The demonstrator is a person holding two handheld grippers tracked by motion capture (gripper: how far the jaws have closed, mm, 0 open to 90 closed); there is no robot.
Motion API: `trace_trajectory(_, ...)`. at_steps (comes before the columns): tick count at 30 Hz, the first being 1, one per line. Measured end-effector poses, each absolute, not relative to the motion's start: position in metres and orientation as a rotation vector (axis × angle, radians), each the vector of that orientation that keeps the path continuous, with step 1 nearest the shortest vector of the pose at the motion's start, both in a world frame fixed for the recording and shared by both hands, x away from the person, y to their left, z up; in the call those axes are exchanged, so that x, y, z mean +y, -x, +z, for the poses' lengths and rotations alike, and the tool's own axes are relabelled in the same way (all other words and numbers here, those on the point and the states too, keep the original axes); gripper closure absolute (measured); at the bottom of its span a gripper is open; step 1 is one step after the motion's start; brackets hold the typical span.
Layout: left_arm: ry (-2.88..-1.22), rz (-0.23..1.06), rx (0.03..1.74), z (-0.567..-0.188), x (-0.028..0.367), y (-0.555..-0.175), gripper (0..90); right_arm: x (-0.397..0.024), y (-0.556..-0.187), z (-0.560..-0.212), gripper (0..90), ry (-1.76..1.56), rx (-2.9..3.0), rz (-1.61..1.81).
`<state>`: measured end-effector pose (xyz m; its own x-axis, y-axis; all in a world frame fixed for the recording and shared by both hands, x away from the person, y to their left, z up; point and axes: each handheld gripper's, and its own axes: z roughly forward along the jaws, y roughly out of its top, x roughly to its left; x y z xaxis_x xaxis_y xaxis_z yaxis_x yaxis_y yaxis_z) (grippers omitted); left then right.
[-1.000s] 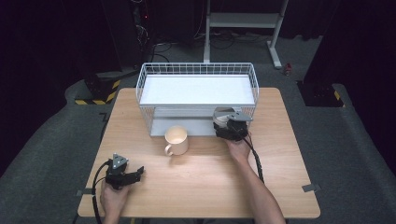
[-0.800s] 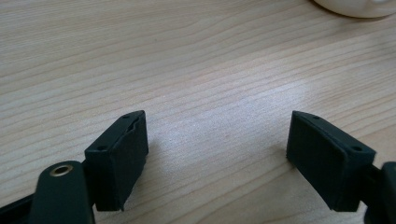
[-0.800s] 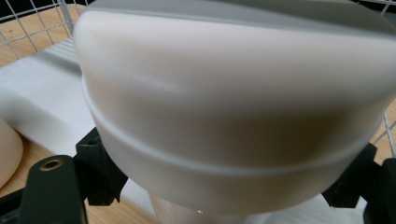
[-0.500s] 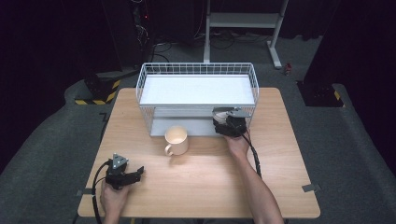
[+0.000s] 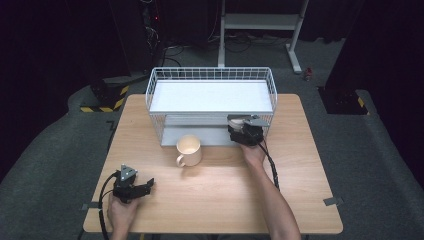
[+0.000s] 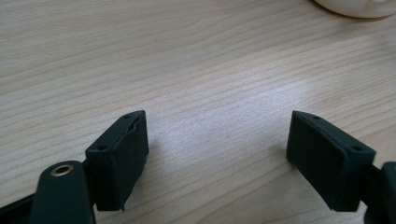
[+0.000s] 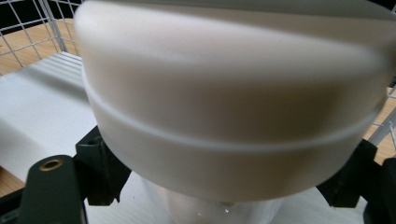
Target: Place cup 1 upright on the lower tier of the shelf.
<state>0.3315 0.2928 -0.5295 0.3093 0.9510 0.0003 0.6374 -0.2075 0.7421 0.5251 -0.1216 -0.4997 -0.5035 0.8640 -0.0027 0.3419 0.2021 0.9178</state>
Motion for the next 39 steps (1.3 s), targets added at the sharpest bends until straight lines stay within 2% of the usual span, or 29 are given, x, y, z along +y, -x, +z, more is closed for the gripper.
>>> trace_trajectory(12,-1.934,0.625,1.407,-0.530,0.293,-0.332,21.5,-0.122,-0.524,-0.498,18.4,-1.125,1.959,1.246)
trace_trajectory(16,-1.933,0.624,1.406,-0.530,0.293,-0.332,21.5,-0.128,-0.523,-0.496,10.3,-1.173,1.972,1.257)
trace_trajectory(39,-1.932,0.627,1.403,-0.530,0.293,-0.332,21.6,-0.131,-0.512,-0.492,9.4,-1.164,2.032,1.245)
